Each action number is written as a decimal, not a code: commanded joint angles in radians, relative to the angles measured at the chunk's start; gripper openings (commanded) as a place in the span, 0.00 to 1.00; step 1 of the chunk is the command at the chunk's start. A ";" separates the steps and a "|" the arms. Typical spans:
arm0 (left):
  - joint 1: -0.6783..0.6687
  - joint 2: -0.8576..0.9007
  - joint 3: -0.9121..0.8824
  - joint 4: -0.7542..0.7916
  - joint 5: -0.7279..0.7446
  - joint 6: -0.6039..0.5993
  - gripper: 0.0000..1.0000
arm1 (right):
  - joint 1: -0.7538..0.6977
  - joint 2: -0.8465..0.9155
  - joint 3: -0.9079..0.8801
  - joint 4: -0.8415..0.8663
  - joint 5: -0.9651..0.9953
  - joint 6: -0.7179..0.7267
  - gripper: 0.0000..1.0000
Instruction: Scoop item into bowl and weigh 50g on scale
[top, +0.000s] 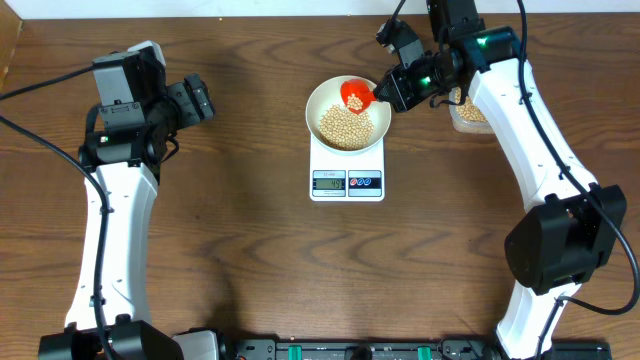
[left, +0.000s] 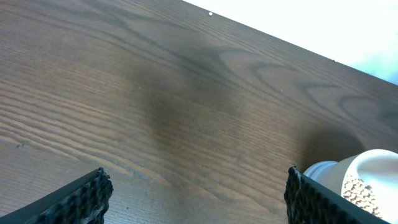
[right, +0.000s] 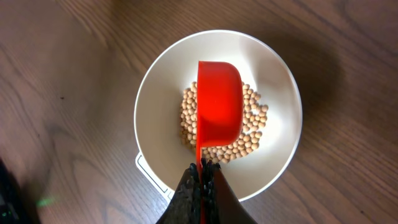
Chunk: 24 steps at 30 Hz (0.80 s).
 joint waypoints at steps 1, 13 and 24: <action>0.002 -0.002 0.009 -0.003 -0.010 0.014 0.91 | 0.011 -0.001 0.019 -0.002 0.007 -0.003 0.01; 0.002 -0.002 0.009 -0.003 -0.010 0.014 0.91 | 0.032 -0.001 0.019 -0.005 0.077 -0.010 0.01; 0.002 -0.002 0.009 -0.003 -0.010 0.014 0.91 | 0.035 -0.001 0.019 -0.026 0.146 -0.014 0.01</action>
